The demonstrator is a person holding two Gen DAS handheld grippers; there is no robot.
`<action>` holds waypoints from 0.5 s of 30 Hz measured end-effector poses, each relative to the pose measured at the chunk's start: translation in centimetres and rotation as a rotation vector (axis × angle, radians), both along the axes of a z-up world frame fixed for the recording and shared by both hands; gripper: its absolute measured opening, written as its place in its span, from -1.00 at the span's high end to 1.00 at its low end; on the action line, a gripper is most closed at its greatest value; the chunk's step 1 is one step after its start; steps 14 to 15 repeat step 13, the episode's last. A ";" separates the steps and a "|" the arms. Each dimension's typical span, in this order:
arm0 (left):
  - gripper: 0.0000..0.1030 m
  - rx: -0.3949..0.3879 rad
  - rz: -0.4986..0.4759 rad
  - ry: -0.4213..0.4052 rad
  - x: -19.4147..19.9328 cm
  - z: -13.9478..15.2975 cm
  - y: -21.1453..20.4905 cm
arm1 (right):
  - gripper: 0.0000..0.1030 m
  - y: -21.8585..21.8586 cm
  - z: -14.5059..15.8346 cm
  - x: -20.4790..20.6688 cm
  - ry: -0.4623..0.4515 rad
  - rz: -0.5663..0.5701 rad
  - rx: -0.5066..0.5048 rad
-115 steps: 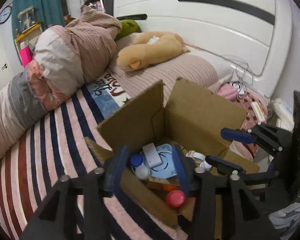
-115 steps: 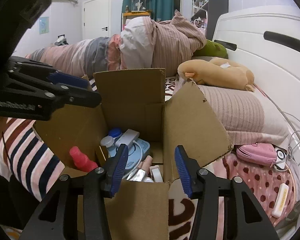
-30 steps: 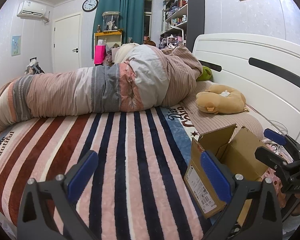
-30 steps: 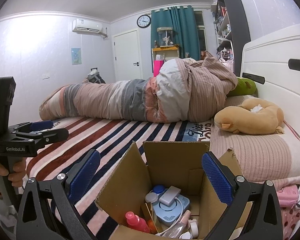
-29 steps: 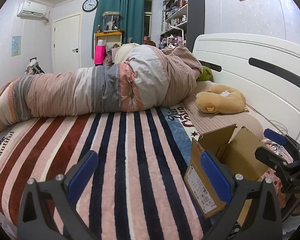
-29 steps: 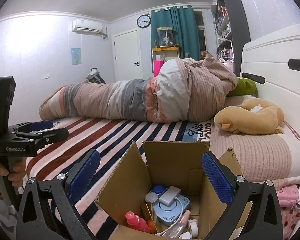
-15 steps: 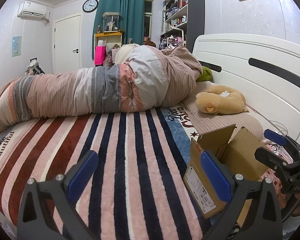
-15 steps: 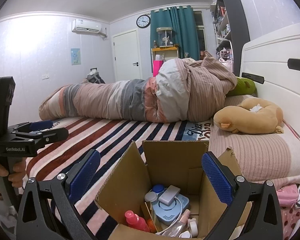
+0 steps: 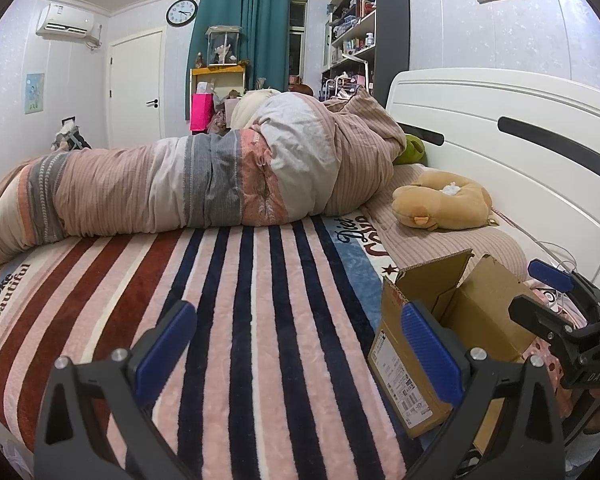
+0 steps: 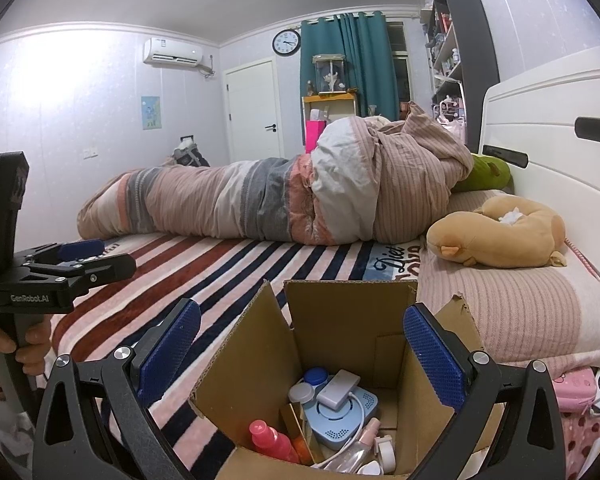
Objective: Organize rigid objects
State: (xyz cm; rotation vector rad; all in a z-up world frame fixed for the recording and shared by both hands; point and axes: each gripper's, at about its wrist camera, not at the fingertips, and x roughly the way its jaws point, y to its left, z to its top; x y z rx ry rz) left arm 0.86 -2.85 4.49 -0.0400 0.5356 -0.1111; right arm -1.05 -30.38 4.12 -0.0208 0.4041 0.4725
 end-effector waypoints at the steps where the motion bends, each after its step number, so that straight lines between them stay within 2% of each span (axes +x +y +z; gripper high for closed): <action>1: -0.98 0.001 -0.001 -0.001 0.0 0.0 0.0 | -0.98 0.0 0.0 0.0 0.000 0.000 0.000; 15: -0.98 0.005 0.003 0.002 0.1 0.1 0.2 | -0.98 0.0 -0.1 -0.1 0.001 -0.002 0.001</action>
